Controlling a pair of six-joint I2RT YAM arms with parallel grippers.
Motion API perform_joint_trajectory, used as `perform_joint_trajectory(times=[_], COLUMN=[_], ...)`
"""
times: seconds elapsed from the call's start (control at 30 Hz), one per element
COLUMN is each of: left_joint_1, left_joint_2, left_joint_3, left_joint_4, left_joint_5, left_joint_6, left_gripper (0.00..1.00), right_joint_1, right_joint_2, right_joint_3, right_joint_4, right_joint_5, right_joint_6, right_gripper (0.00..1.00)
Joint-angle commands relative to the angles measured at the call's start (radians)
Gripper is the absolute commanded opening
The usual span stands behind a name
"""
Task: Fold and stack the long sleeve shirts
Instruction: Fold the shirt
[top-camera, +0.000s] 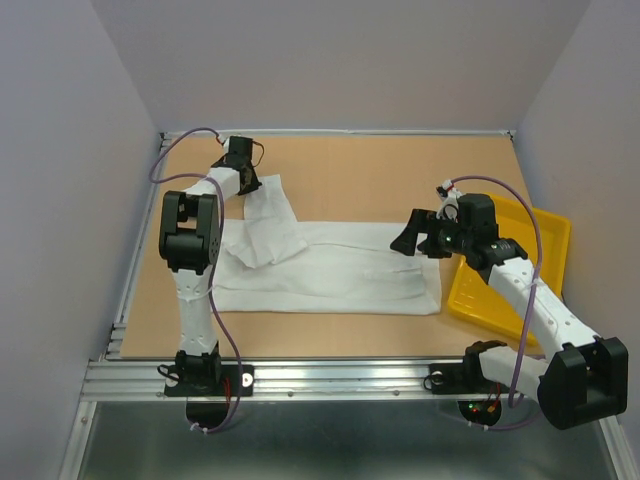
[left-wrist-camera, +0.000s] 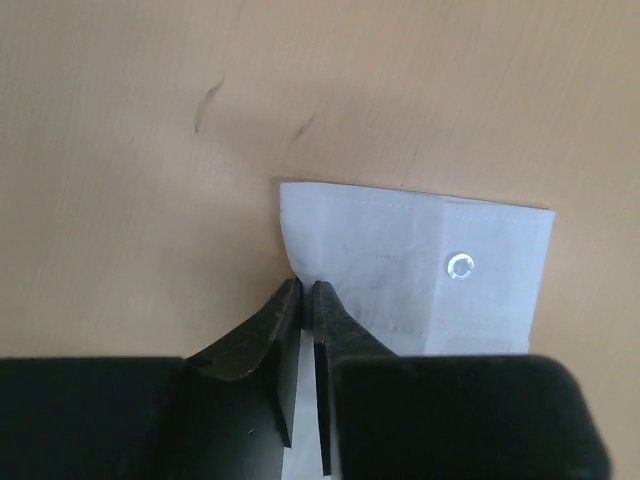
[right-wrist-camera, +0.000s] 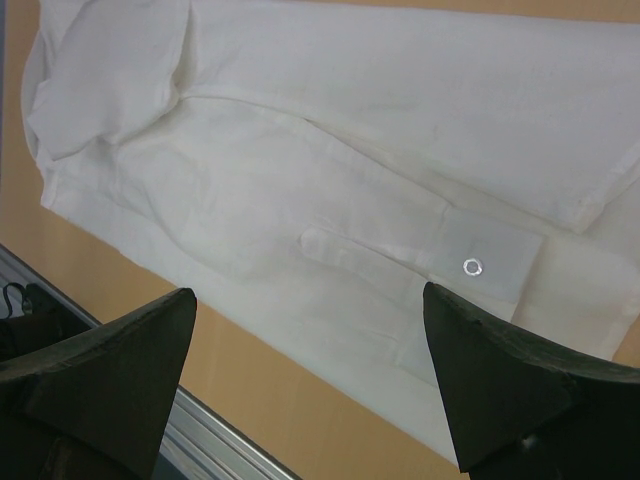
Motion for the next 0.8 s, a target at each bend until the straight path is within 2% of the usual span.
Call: perform_joint_trajectory(times=[0.0,0.07,0.17,0.27,0.4,0.57,0.77], left_joint_1=[-0.01,-0.014,-0.031,-0.057,-0.125,-0.29,-0.483], left_joint_2=[0.001,-0.01,-0.063,-0.169,-0.408,-0.692,-0.904], left_joint_3=[0.003,0.001,-0.017,-0.055,-0.143,-0.326,-0.551], left_joint_4=[-0.029,-0.022,-0.014,-0.017,-0.014,0.007,0.053], left_joint_5=[0.028,0.037,0.045,0.053,0.073,0.12,0.223], left_joint_6=[0.026,0.05,0.073,0.078,0.083,0.112,0.153], left_gripper=[0.08,0.0,0.0,0.0,0.0,0.0,0.0], right_joint_1=[0.008,0.008,0.008,0.008,0.009,0.008,0.009], right_joint_2=[-0.019,-0.027,-0.042,-0.052,-0.068,-0.085,-0.107], right_joint_3=[-0.002,-0.002,-0.002,0.001,0.019,0.047,0.068], right_joint_4=[0.006,0.006,0.004,0.004,0.003,0.001,-0.005], right_joint_5=[-0.019,-0.018,-0.016,-0.01,0.008,0.025,0.044], right_joint_6=[-0.008,-0.006,-0.003,0.003,0.008,0.002,-0.014], right_gripper=[1.0,1.0,1.0,1.0,1.0,1.0,1.0])
